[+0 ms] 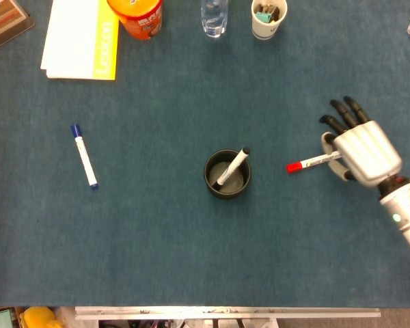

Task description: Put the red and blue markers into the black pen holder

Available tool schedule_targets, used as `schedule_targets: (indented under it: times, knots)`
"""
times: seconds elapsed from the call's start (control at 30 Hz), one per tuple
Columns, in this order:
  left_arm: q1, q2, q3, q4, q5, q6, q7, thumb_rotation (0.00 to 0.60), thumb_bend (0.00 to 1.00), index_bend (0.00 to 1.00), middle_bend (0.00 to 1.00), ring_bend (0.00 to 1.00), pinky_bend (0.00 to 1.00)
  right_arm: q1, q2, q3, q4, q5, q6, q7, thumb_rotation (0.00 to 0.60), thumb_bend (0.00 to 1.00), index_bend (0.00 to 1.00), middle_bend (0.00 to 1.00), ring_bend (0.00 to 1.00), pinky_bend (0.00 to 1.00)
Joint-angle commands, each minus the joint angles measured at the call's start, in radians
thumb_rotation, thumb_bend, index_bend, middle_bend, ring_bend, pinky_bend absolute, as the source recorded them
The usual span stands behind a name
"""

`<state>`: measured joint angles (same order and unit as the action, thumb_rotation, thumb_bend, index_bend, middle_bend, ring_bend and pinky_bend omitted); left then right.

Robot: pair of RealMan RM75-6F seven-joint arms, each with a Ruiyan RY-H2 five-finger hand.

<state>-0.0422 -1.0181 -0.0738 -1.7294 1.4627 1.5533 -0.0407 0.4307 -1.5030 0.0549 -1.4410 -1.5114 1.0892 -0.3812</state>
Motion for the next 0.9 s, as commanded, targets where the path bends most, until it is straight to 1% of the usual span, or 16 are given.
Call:
schedule_targets:
  times: [0.03,0.23,0.33,0.47,0.73,0.9]
  knots:
    - [-0.001,0.001,0.000,0.000,0.000,-0.001,-0.001,0.600,0.23,0.22,0.04,0.00,0.08,0.014,-0.023,-0.005,0.018,0.002,-0.014,-0.024,0.600,0.23,0.58,0.25,0.05,0.02]
    - [0.001,0.004,-0.001,0.000,0.003,0.002,-0.002,0.600,0.23,0.22,0.04,0.00,0.08,0.036,-0.068,-0.010,0.050,0.020,-0.042,-0.085,0.600,0.23,0.57,0.24,0.04,0.00]
    - [0.002,0.007,-0.001,0.000,0.001,0.002,-0.004,0.600,0.23,0.22,0.04,0.00,0.08,0.045,-0.089,-0.009,0.065,0.030,-0.053,-0.099,0.600,0.18,0.57,0.24,0.04,0.00]
    - [0.004,0.010,-0.001,-0.002,0.002,0.003,-0.004,0.600,0.23,0.22,0.04,0.00,0.08,0.056,-0.114,-0.007,0.087,0.044,-0.063,-0.117,0.600,0.15,0.56,0.24,0.04,0.00]
    - [0.006,0.014,-0.001,-0.001,0.003,0.004,-0.005,0.600,0.23,0.22,0.04,0.00,0.08,0.073,-0.145,-0.011,0.106,0.069,-0.086,-0.145,0.600,0.16,0.55,0.23,0.03,0.00]
    - [0.008,0.014,-0.001,0.001,0.001,0.006,-0.008,0.600,0.23,0.22,0.04,0.00,0.08,0.083,-0.154,-0.010,0.111,0.086,-0.097,-0.165,0.600,0.19,0.55,0.23,0.03,0.00]
